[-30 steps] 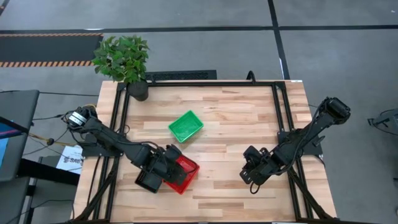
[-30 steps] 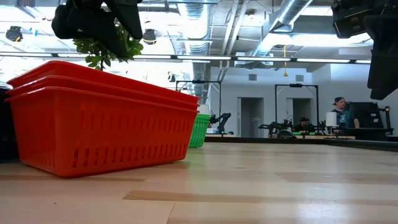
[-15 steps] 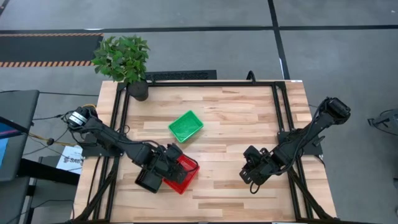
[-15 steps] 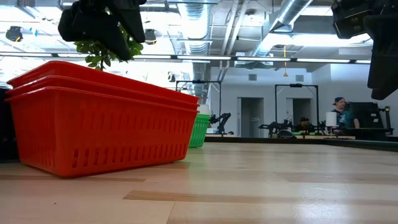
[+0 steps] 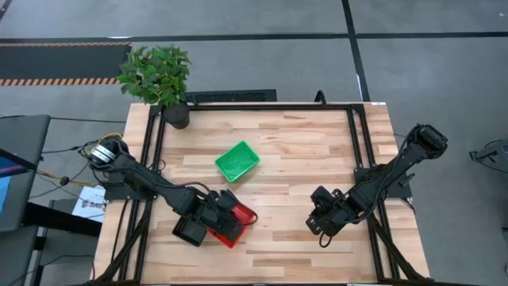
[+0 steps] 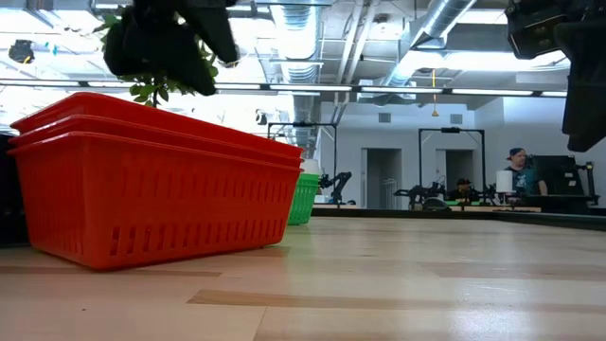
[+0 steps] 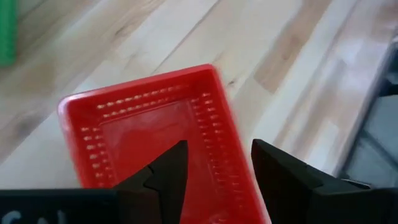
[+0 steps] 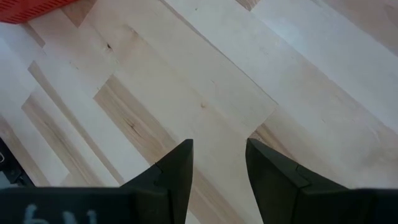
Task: Stack baskets by color
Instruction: Return to Home Position
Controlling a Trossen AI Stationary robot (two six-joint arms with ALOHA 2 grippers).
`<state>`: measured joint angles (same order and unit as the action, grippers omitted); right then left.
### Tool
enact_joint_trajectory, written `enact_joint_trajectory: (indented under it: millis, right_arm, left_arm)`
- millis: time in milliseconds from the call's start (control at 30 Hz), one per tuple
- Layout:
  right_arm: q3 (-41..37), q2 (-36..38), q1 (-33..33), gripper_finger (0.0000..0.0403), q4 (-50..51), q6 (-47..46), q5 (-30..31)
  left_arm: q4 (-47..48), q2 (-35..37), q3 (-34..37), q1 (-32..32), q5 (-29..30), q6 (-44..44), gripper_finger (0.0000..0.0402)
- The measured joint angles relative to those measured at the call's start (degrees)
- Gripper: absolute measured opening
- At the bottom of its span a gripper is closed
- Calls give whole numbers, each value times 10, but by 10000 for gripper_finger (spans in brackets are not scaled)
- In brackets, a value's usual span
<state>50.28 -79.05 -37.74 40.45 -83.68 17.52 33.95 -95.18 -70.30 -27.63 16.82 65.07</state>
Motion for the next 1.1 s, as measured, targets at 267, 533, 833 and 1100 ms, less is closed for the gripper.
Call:
enact_joint_trajectory:
  millis: [267, 533, 833, 1100]
  right_arm:
    - [0, 0, 0, 170, 3, 5, -8]
    - [0, 0, 0, 170, 4, 11, -9]
    - [0, 0, 0, 170, 3, 11, -9]
    - [0, 0, -2, 170, 3, 9, -9]
  left_arm:
    - [9, -28, -6, 3, -8, -17, 83]
    - [-4, -28, -7, 3, -6, -27, 6]
    - [-3, -41, -7, -1, 5, -20, 0]
    - [-2, -53, -8, 0, 12, -16, 0]
